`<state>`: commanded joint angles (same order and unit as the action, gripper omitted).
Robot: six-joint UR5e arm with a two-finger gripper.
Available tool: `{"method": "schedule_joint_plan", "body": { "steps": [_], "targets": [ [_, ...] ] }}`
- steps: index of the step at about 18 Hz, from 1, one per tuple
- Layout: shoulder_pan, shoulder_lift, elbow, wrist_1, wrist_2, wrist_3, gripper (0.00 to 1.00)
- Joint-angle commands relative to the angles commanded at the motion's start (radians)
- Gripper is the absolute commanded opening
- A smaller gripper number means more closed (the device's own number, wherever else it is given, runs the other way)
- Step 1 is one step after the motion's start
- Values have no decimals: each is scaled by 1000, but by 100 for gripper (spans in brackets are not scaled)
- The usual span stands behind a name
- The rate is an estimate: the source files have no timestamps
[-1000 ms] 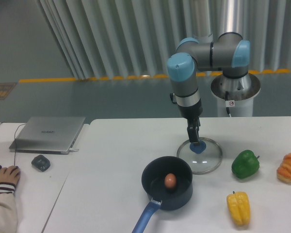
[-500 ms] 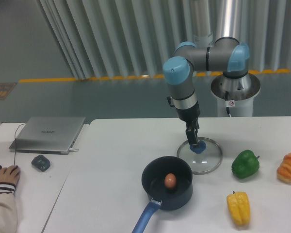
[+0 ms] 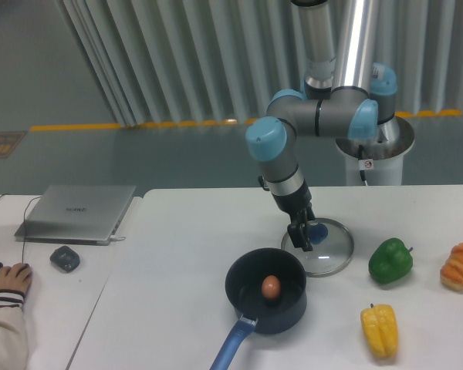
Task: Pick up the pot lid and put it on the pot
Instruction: 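Close the gripper on the blue knob of the lid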
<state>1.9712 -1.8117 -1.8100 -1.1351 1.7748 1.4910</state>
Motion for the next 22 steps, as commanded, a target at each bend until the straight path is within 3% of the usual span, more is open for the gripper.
{"method": "schedule_joint_plan", "body": {
  "steps": [22],
  "targets": [
    [-23, -1, -26, 2, 57, -8, 100]
  ]
}}
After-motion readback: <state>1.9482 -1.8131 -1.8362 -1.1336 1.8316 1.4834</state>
